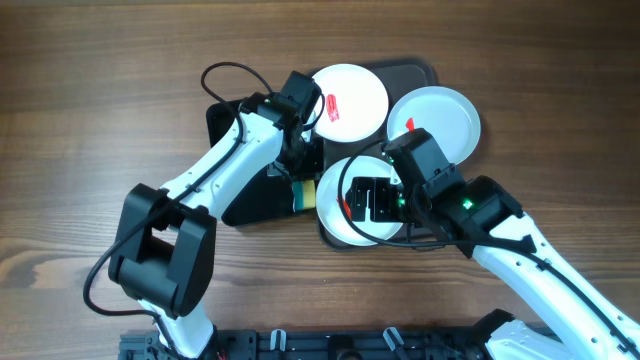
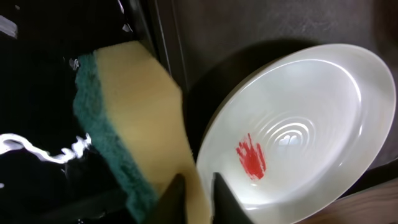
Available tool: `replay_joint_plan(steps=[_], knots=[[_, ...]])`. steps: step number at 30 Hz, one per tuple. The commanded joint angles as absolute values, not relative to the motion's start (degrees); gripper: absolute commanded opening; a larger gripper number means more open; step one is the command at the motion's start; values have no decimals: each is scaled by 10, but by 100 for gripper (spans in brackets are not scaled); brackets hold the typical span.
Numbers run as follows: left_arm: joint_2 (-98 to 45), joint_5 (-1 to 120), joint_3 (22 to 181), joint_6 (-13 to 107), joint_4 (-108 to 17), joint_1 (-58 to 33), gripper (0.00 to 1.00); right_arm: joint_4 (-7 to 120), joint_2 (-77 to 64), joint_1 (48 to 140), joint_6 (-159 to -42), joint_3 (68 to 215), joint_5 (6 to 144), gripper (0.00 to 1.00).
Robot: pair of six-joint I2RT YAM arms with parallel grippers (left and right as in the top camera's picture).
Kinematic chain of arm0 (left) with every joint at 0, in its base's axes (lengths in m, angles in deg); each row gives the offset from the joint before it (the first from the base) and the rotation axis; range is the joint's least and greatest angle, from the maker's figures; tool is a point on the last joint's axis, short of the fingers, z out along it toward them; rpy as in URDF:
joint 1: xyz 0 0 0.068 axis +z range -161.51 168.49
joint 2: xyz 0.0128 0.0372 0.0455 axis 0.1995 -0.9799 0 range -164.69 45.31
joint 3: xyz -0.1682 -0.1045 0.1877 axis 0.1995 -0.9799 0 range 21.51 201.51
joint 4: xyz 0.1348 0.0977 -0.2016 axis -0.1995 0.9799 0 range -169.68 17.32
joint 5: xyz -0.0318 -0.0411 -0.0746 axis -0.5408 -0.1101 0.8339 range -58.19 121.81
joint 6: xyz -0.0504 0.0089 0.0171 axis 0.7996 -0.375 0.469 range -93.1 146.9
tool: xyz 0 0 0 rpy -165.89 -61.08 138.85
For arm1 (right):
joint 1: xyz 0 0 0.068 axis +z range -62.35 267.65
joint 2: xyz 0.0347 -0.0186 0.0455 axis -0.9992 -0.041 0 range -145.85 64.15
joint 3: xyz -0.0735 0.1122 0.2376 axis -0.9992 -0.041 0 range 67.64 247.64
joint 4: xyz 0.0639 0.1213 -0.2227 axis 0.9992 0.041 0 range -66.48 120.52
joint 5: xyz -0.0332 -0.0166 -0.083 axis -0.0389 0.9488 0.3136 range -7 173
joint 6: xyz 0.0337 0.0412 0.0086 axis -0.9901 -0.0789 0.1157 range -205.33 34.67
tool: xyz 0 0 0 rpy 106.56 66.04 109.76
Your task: Clean dirty plates on tray and stack at the side
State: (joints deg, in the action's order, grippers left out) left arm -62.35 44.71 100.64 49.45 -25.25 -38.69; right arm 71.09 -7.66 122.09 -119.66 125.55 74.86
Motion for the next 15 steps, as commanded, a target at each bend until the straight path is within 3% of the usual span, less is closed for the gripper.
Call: replay_joint_plan(steps=[1, 2, 4, 9, 15], knots=[[-608, 441, 1017, 483, -258, -384, 6, 711, -84, 1221, -1200, 1264, 739, 100], [-608, 441, 1017, 483, -259, -384, 11, 711, -84, 1221, -1200, 1264, 739, 100], [-608, 441, 1016, 483, -260, -384, 12, 711, -84, 1221, -1200, 1264, 739, 99], [-608, 439, 1008, 482, -273, -384, 4, 712, -84, 1221, -1200, 1264, 739, 100], [-615, 437, 975, 481, -298, -384, 4, 711, -84, 1221, -1200, 1264, 739, 99]])
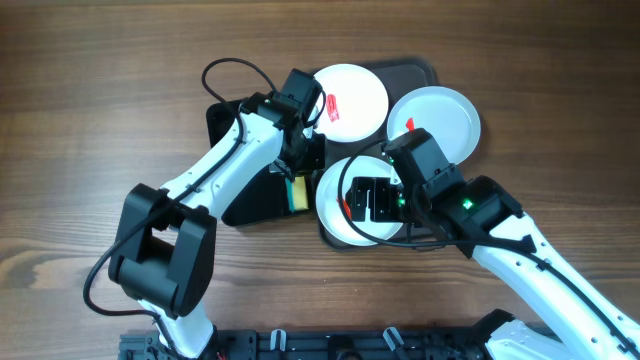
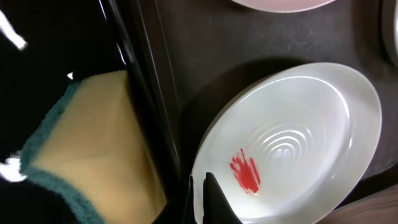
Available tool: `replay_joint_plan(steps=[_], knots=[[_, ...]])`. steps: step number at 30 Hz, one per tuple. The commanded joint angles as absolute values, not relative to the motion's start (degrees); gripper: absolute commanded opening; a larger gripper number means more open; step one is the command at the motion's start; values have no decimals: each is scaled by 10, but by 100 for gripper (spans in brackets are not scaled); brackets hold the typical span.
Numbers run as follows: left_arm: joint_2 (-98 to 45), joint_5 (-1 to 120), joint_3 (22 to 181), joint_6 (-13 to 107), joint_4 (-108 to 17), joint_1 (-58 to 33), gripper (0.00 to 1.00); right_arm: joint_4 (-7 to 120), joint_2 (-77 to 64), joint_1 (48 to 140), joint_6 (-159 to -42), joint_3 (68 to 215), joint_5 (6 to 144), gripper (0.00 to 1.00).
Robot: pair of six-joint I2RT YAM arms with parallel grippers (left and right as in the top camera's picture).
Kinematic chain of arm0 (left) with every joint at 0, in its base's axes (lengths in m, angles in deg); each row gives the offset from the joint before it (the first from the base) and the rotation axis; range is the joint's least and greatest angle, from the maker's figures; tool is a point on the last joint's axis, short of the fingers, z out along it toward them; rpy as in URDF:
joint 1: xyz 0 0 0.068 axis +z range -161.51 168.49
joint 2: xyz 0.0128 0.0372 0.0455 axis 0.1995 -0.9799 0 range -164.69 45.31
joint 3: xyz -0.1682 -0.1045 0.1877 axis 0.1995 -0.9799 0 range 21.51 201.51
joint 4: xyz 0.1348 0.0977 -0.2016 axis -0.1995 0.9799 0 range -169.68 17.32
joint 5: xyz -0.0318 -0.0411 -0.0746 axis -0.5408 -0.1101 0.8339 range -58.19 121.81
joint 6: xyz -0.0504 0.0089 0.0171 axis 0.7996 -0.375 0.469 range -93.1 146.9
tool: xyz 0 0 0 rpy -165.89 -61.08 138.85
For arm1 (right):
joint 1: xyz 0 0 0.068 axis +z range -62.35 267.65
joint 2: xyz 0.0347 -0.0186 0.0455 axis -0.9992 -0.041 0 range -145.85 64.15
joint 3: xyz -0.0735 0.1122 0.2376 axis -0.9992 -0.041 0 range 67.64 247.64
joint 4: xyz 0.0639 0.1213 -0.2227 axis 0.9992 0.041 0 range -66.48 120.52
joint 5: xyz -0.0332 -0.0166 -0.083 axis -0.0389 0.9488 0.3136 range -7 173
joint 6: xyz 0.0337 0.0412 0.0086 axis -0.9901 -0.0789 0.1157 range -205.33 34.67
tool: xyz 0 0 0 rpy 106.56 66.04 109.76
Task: Clean dirty plates on tray and stack at the side
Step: 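Carry the sponge back over the black tray with the left gripper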
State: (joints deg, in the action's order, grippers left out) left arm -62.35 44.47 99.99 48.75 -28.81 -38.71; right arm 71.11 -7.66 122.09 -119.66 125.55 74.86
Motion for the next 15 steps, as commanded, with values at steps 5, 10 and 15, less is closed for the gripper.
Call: replay_joint_plan(steps=[5, 10, 15], knots=[[-609, 437, 973, 477, -300, -383, 4, 712, -84, 1221, -1200, 1264, 739, 100], [-559, 440, 993, 486, -289, -369, 15, 712, -84, 1221, -1200, 1264, 739, 99], [-494, 449, 999, 488, -288, -352, 48, 711, -84, 1221, -1200, 1264, 739, 99]])
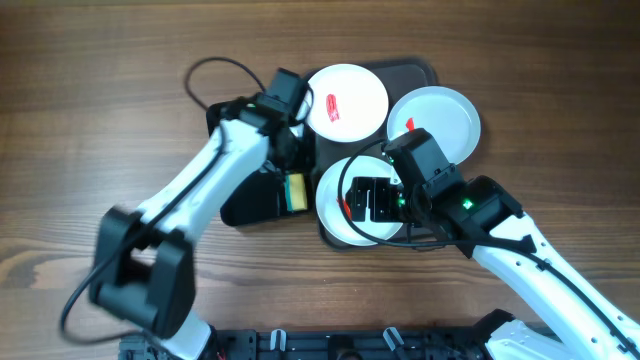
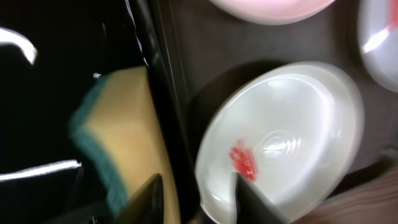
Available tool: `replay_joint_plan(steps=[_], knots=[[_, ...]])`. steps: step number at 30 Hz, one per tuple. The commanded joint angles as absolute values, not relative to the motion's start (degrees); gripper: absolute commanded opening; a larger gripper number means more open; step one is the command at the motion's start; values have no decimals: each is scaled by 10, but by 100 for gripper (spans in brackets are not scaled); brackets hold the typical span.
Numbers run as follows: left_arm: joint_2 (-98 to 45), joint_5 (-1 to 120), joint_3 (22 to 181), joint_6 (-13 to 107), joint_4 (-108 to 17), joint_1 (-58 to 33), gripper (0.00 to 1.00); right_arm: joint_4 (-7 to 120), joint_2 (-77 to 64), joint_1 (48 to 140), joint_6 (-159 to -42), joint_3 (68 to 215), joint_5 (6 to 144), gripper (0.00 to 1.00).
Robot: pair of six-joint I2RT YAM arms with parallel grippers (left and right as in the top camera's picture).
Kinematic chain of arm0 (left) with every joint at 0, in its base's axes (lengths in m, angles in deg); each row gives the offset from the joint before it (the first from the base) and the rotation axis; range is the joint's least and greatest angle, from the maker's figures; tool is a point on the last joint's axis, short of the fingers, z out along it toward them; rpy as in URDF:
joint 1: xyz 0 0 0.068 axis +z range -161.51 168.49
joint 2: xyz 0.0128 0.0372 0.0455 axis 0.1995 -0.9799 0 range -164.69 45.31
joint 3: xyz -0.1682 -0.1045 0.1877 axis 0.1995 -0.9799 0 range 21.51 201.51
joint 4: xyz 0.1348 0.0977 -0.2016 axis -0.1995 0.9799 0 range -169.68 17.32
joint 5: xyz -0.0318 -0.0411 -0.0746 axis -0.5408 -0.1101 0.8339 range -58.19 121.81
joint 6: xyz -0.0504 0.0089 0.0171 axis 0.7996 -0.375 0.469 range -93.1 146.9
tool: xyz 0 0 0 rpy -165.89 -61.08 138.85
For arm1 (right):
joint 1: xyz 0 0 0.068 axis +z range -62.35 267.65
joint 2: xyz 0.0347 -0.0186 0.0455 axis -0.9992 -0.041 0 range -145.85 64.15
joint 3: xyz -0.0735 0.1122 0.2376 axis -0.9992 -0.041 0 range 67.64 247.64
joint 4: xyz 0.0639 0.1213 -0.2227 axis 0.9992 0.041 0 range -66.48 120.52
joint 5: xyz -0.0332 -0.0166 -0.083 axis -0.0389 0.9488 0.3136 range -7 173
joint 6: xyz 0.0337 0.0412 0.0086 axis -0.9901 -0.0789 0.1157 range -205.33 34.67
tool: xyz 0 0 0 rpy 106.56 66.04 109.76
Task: Clean dirty plates on tray and stack at the side
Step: 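Carry the sponge back over the black tray with the left gripper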
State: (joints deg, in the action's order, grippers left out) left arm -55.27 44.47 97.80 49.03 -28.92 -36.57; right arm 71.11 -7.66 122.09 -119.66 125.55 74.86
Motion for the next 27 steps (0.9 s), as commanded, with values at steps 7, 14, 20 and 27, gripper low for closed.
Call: replay_joint_plan(steps=[7, 14, 20, 27], knots=[[-488, 452, 982, 544, -218, -282, 56, 717, -84, 1221, -1200, 1264, 739, 100], [-511, 598, 904, 514, -284, -241, 72, 716, -84, 1221, -1200, 1264, 739, 99], [-511, 607, 844, 506, -345, -241, 49, 716, -84, 1221, -1200, 1264, 739, 99], [-511, 607, 799, 494, -400, -242, 35, 716, -84, 1221, -1200, 1264, 739, 100]])
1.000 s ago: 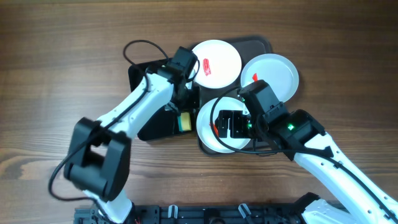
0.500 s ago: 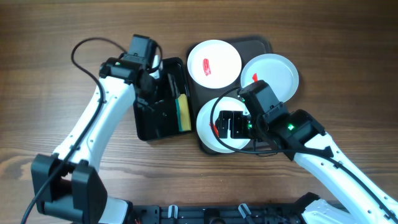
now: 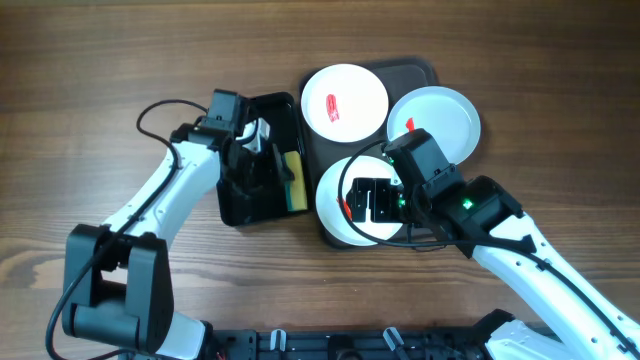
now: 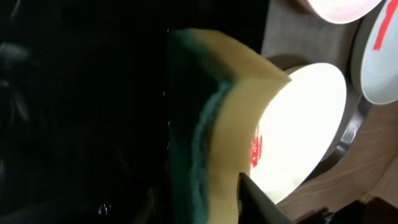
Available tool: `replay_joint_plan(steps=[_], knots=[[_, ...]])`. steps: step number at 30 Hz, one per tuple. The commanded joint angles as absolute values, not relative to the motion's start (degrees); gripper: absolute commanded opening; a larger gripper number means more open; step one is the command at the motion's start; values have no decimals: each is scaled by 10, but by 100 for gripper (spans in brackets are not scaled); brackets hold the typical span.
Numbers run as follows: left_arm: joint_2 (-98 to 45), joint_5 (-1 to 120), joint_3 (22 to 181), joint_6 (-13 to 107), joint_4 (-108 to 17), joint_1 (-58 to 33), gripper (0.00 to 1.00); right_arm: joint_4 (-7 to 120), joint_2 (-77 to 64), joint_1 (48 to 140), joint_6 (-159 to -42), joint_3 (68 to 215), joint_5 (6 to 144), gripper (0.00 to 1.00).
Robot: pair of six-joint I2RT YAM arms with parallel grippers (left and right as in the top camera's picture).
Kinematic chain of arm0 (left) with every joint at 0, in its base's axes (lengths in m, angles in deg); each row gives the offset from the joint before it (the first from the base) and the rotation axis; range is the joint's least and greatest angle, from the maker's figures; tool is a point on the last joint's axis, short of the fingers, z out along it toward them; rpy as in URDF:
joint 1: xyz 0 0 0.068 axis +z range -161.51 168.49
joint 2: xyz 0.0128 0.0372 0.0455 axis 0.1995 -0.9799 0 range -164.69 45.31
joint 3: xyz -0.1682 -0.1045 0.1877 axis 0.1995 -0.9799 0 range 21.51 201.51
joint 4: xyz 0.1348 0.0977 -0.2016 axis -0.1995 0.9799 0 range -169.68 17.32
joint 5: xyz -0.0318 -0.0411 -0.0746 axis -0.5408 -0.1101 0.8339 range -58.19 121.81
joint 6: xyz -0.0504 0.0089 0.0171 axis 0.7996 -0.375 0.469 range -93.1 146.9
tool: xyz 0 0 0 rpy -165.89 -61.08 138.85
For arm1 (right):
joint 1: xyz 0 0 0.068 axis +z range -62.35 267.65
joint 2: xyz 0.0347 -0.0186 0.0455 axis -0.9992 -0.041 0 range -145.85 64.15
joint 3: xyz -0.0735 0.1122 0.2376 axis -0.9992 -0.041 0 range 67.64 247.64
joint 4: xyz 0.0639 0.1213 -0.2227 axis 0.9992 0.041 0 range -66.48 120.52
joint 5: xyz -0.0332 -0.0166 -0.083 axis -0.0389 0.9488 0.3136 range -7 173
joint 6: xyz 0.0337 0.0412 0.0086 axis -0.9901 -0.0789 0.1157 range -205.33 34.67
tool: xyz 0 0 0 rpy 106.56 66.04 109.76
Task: Clean dirty plates on tray and stack at the side
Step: 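Carry the sponge back over the black tray with the left gripper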
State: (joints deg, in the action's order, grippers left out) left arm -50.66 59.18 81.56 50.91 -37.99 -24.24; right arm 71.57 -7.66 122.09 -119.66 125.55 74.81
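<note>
Three white plates lie on a dark tray [image 3: 425, 72]. The far plate [image 3: 345, 103] has a red smear. A second plate [image 3: 440, 118] lies at the right with a small red mark on its rim. The near plate [image 3: 335, 205] sits under my right gripper [image 3: 352, 202], whose jaws I cannot read. A yellow and green sponge [image 3: 293, 185] stands on edge in a black bin [image 3: 240, 200]. My left gripper [image 3: 268, 165] is open in the bin. In the left wrist view the sponge [image 4: 230, 124] fills the gap of the gripper [image 4: 199, 186]. A red-smeared plate [image 4: 305, 118] shows behind it.
The black bin stands against the tray's left side. The left arm's cable [image 3: 160, 112] loops over the wood to the left of it. Wooden table lies all around the tray and bin.
My left gripper has moved left, from the tray's left edge by the far plate into the black bin. The sponge now sits between its open fingers. The right arm has not moved.
My left gripper was shut at the tray's left edge beside the far plate, with the sponge in the bin next to it. It stayed shut there, then stood open. Now it is in the bin around the sponge. The right gripper stayed over the near plate throughout.
</note>
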Motion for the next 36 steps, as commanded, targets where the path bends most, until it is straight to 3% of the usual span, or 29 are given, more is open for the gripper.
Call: replay_joint_plan(steps=[1, 6, 9, 18, 26, 36], knots=[[-511, 607, 790, 493, -412, -242, 36, 716, -84, 1221, -1200, 1264, 739, 100], [-511, 607, 761, 494, -445, -242, 31, 716, -84, 1221, -1200, 1264, 739, 100], [-511, 611, 761, 499, -464, -242, 4, 716, -84, 1221, -1200, 1264, 739, 100], [-503, 622, 775, 499, -459, -242, 4, 723, -84, 1221, -1200, 1264, 739, 99], [-499, 429, 903, 481, -278, -244, 4, 722, -84, 1221, -1200, 1264, 739, 100], [-506, 307, 934, 499, -254, -281, 4, 722, -84, 1221, -1200, 1264, 739, 100]])
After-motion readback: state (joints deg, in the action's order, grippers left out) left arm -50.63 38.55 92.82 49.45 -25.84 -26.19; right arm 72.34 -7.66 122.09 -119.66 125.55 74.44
